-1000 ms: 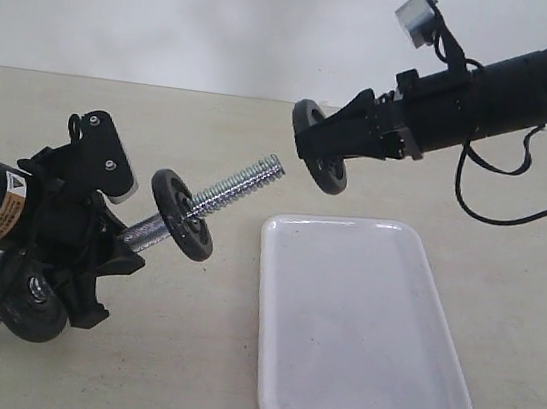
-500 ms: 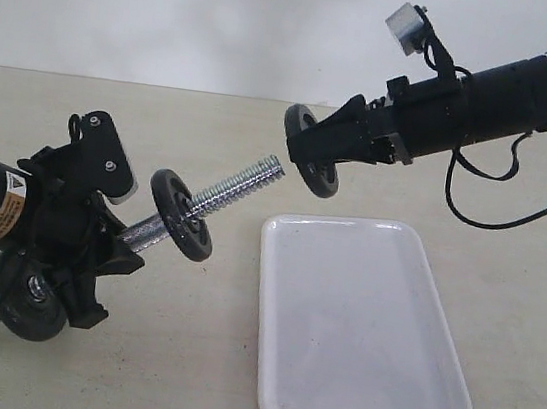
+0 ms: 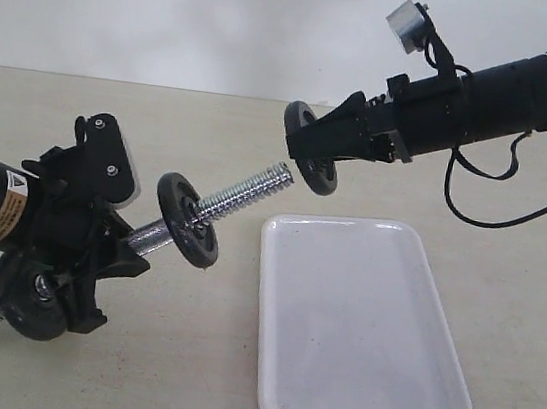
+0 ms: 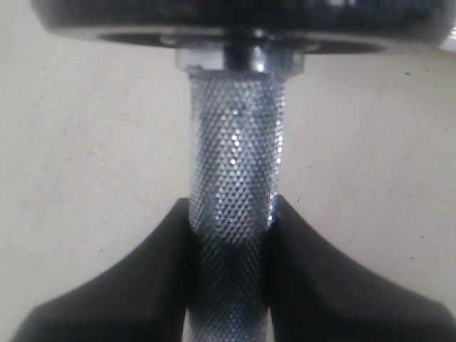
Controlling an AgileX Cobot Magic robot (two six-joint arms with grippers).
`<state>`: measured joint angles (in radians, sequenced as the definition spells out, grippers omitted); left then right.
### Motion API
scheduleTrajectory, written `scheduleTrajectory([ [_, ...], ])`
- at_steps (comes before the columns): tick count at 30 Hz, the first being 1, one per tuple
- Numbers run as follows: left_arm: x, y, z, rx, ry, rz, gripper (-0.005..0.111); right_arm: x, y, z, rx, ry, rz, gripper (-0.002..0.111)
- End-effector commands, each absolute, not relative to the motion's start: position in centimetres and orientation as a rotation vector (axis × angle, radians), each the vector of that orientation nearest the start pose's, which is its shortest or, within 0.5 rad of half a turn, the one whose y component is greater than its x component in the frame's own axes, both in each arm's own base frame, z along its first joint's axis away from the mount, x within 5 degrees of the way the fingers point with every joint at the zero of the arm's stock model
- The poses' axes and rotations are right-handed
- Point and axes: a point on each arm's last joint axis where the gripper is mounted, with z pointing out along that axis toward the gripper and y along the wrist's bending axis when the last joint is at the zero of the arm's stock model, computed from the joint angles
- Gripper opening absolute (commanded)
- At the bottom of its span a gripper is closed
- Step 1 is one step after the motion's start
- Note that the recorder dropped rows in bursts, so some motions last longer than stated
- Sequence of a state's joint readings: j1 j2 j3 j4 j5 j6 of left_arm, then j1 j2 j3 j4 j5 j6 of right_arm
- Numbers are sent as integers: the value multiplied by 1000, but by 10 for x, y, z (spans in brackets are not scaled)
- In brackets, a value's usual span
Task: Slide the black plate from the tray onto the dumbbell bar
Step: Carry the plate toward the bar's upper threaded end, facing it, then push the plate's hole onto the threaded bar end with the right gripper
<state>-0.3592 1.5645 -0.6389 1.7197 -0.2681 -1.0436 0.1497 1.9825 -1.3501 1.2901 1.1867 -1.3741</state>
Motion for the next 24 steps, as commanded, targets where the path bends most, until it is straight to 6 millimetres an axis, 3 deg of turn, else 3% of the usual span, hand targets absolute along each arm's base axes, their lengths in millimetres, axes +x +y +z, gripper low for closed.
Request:
scheduleTrajectory([
  [1, 255, -128, 193, 1212, 1936, -255, 4, 374, 142, 232, -932, 2005, 1354, 0],
  [12, 260, -123, 193, 1154, 1976, -177, 4, 374, 142, 232, -901, 2030, 1373, 0],
  [19, 259, -123, 193, 1164, 1967, -187, 4, 363, 166, 231, -1010, 2015, 1390, 0],
  [24, 259, -123, 193, 1164, 1967, -187, 4, 361, 170, 231, -1026, 1995, 1391, 0],
])
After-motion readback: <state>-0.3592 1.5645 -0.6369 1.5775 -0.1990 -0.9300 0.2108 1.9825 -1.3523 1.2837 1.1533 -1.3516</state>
